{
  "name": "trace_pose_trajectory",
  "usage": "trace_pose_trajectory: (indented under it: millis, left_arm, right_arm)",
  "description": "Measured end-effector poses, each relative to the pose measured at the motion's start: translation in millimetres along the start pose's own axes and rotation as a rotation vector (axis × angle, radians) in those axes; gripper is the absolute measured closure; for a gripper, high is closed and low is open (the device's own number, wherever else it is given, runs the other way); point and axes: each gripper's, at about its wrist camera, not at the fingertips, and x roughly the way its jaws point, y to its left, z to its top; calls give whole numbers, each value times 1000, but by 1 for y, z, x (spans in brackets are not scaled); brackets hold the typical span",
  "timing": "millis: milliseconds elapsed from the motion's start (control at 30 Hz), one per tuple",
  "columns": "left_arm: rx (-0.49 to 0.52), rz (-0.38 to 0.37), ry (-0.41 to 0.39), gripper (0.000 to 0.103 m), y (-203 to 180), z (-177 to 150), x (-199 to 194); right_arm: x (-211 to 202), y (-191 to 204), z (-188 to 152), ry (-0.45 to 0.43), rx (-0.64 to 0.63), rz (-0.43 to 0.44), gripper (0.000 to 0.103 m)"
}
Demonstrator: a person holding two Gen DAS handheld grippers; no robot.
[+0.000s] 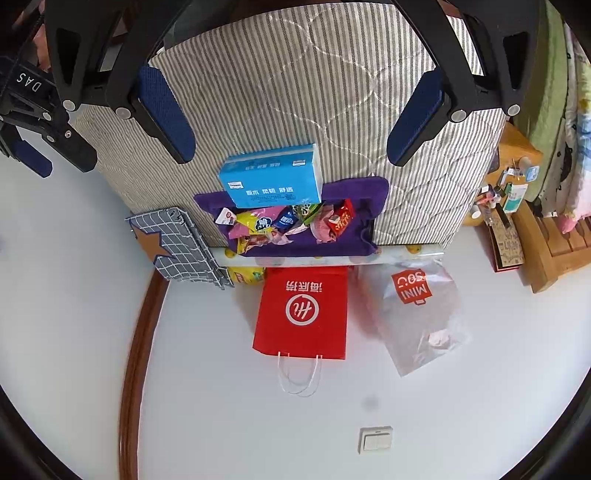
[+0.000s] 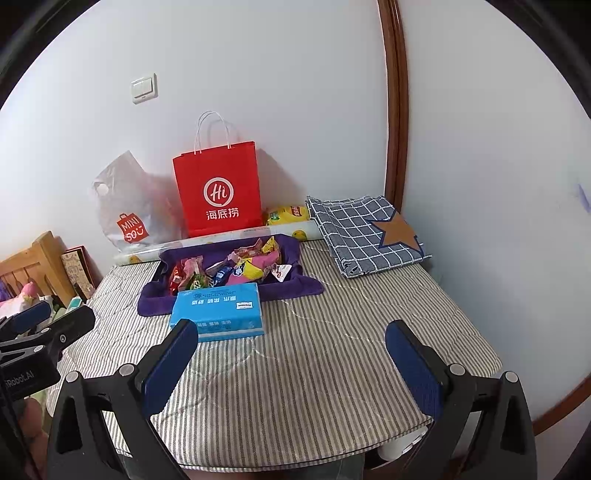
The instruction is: Organize snacks
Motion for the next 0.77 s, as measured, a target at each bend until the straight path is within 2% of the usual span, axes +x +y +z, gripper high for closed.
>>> trace_pose_trajectory:
  millis: [767]
  left_arm:
    - [9,2,-2,1,-1,0,0]
  right_arm:
    - [-1,-1,2,-5,0,4,0]
